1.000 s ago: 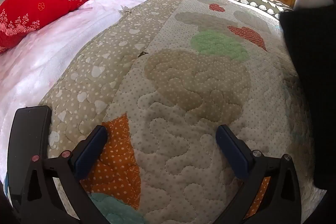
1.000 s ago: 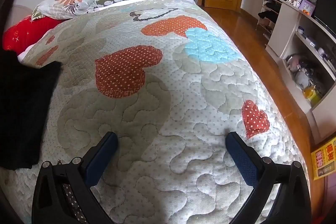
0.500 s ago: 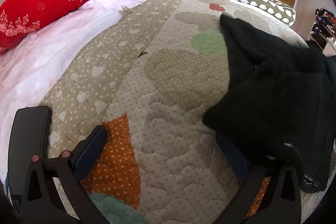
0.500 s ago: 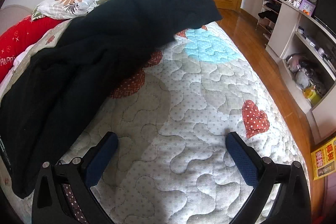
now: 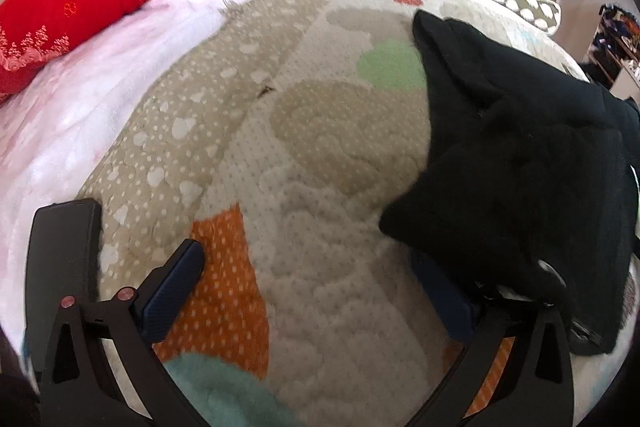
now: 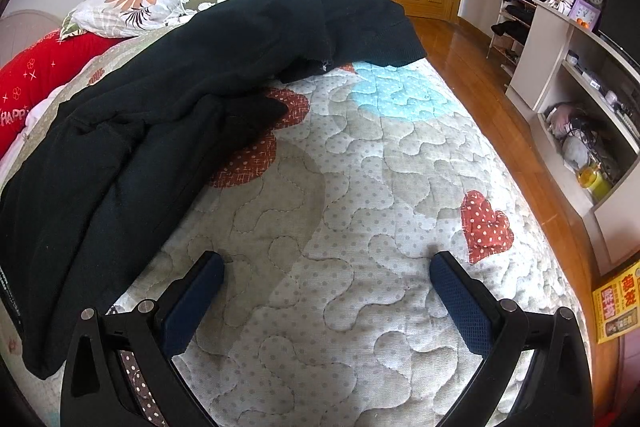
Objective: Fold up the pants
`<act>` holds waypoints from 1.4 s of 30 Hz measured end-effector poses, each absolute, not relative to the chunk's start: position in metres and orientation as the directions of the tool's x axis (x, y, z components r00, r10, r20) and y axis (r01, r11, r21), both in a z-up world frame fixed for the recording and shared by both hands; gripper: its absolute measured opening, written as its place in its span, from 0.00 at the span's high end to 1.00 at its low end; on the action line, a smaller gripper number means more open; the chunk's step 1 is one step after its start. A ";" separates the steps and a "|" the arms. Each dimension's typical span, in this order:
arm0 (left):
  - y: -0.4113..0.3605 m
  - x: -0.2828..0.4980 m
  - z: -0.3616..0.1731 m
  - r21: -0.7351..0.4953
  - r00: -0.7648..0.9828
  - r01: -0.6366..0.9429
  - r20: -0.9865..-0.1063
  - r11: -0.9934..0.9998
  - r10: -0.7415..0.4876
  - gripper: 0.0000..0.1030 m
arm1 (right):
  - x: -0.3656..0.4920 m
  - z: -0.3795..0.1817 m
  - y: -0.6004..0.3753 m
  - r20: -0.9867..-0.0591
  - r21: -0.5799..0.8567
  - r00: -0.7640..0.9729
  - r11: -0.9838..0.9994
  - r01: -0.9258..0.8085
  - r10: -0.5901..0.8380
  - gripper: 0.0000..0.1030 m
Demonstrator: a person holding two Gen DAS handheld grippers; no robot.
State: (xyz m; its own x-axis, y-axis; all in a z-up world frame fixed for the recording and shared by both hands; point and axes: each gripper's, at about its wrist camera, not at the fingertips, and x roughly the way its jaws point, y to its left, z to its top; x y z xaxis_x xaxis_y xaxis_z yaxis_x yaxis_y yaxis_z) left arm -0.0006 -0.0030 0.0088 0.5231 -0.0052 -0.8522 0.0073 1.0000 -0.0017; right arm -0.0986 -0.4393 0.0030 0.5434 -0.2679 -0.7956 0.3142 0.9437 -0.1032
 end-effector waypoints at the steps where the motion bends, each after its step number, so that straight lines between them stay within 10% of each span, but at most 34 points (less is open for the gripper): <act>1: -0.003 -0.007 0.014 -0.009 0.535 0.001 -0.845 1.000 -0.008 0.00 | -0.098 0.004 -0.438 -0.796 -0.108 0.540 0.943 0.315 -0.272 0.00; 15: -0.030 -0.064 0.089 -0.062 0.725 0.072 -0.682 0.996 -0.095 0.00 | -0.144 0.072 -0.366 -0.641 0.022 0.756 0.982 0.186 -0.129 0.00; 42: -0.079 -0.078 0.091 -0.005 0.731 0.148 -0.673 0.989 -0.113 0.00 | -0.131 0.060 -0.336 -0.676 0.043 0.736 0.995 0.093 -0.040 0.00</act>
State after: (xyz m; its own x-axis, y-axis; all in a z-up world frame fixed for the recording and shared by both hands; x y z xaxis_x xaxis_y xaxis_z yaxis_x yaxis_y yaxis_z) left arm -0.0780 -0.0789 0.0910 0.7310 -0.1129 -0.6730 0.1479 0.9890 -0.0053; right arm -0.1315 -0.3364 0.0600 0.7363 -0.0402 -0.6755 0.0934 0.9947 0.0427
